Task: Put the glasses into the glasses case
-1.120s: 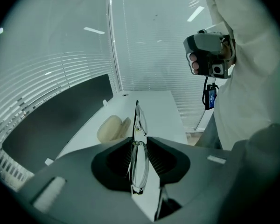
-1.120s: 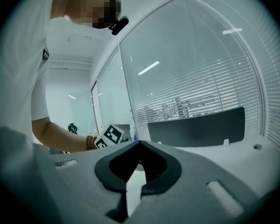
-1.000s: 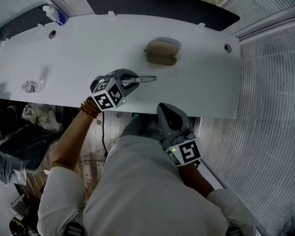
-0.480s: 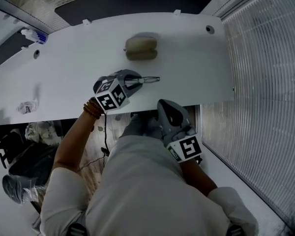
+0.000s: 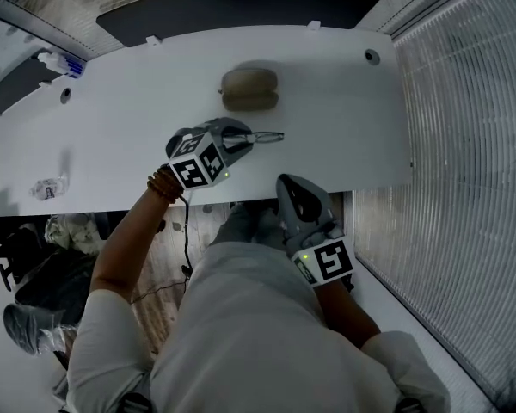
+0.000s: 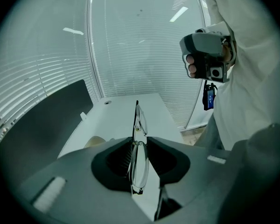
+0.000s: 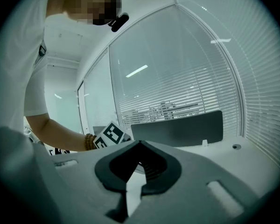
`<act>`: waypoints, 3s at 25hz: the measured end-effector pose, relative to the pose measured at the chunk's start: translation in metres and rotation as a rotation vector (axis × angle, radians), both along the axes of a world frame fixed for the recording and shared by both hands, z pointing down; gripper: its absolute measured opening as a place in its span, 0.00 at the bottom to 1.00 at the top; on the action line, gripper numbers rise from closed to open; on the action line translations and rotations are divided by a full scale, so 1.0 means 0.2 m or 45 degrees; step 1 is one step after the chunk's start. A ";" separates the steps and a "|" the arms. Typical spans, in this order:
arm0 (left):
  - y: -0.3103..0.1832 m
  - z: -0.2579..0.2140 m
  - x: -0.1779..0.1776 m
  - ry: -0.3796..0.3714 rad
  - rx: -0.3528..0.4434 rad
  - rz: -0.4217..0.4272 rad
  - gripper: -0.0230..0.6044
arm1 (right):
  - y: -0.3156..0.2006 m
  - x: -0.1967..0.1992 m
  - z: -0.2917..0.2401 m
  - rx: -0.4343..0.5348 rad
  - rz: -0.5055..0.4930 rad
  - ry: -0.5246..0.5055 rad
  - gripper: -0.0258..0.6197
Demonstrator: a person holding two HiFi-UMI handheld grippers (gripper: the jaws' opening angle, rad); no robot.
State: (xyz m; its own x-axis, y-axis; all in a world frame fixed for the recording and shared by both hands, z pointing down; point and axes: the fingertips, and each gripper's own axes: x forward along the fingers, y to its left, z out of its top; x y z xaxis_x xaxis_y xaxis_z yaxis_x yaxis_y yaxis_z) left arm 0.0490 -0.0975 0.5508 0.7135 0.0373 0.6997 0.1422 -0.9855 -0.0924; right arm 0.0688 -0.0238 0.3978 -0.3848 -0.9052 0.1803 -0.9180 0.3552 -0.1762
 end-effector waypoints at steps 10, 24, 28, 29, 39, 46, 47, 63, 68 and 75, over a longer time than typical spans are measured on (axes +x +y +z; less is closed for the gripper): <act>-0.25 0.08 0.00 -0.030 0.001 -0.017 0.20 | -0.22 0.03 0.14 -0.049 -0.008 0.010 0.04; -0.62 0.33 0.01 -0.086 -0.030 -0.073 0.20 | -0.22 0.02 0.43 -0.206 -0.016 -0.063 0.04; -0.67 0.38 0.06 -0.105 -0.022 -0.040 0.20 | -0.19 0.03 0.48 -0.231 -0.006 -0.081 0.04; -0.68 0.39 0.07 -0.108 -0.019 -0.027 0.20 | -0.19 0.04 0.49 -0.233 -0.002 -0.083 0.04; -0.74 0.55 0.14 -0.175 -0.042 0.016 0.20 | -0.17 0.08 0.58 -0.293 0.017 -0.113 0.04; -0.74 0.66 0.14 -0.217 -0.060 0.025 0.20 | -0.14 0.10 0.64 -0.319 0.029 -0.133 0.04; -0.74 0.67 0.13 -0.223 -0.063 0.028 0.20 | -0.14 0.10 0.65 -0.323 0.029 -0.135 0.04; -0.72 0.74 0.14 -0.240 -0.083 0.030 0.24 | -0.12 0.11 0.68 -0.342 0.023 -0.146 0.04; -0.73 0.71 0.14 -0.226 -0.086 0.022 0.26 | -0.13 0.11 0.67 -0.337 0.019 -0.140 0.04; -0.71 0.63 0.13 -0.207 -0.069 0.019 0.26 | -0.12 0.09 0.62 -0.312 0.012 -0.131 0.04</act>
